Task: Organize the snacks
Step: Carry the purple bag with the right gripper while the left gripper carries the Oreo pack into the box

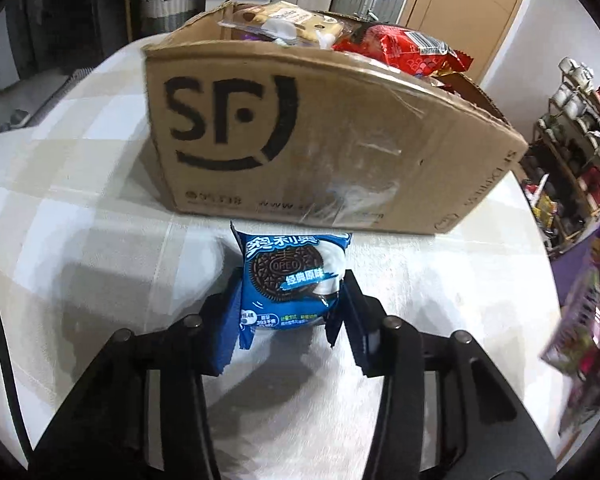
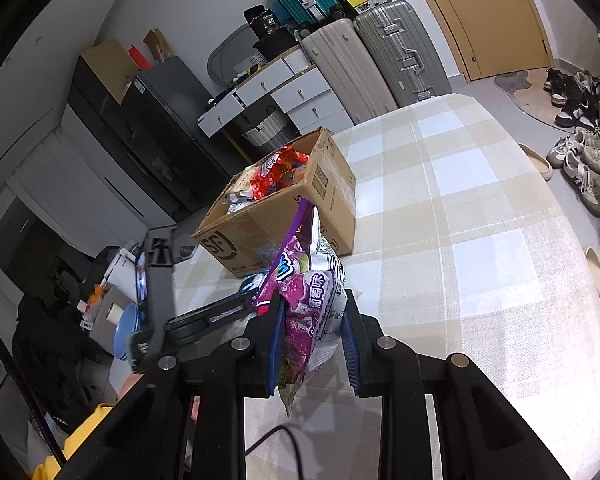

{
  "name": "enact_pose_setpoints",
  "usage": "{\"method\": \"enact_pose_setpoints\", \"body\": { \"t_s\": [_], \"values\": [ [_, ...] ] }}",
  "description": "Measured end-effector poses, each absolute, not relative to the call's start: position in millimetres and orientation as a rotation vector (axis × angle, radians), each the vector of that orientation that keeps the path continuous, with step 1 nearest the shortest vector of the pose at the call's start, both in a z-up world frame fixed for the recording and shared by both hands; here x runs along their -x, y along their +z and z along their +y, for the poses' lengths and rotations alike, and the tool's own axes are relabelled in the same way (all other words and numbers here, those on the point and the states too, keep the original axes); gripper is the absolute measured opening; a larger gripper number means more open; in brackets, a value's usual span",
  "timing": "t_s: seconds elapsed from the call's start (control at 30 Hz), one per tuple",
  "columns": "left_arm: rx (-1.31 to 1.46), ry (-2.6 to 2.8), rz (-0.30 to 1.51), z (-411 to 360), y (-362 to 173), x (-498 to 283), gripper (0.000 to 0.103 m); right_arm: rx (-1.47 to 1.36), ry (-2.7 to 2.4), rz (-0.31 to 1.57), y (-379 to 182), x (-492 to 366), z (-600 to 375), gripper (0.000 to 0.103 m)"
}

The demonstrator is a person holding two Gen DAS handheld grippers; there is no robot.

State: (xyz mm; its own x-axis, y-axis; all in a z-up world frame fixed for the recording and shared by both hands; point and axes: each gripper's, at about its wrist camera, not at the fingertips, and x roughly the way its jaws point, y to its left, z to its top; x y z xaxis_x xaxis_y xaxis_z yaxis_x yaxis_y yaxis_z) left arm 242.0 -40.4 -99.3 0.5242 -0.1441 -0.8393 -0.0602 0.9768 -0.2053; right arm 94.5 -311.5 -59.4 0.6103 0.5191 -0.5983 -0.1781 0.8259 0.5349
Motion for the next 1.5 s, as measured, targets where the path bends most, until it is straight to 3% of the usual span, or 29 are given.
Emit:
{"method": "enact_pose_setpoints", "body": {
  "t_s": [0.53, 0.73, 1.1, 1.3, 1.5],
  "values": [
    [0.211, -0.207, 0.859, 0, -19, -164, 0.042, -0.519, 0.455, 0.785, -56, -95, -306, 0.025],
    [0.285, -0.228, 0.837, 24, 8, -169, 0.042, -0.578, 0.488, 0.741, -33, -100, -296, 0.025],
    [0.265, -0.27, 0.835, 41, 61, -255, 0.042, -0.437, 0.454, 0.713, 28, -179, -257, 0.025],
    [0.233, -0.289, 0.913, 27, 47, -311, 0.042, -0.392, 0.404, 0.755, 35, -250, -245, 0.025],
    [0.193, -0.315, 0.977, 15, 20, -344, 0.042, -0.485, 0.424, 0.887, 1, -314, -234, 0.025]
  ]
}}
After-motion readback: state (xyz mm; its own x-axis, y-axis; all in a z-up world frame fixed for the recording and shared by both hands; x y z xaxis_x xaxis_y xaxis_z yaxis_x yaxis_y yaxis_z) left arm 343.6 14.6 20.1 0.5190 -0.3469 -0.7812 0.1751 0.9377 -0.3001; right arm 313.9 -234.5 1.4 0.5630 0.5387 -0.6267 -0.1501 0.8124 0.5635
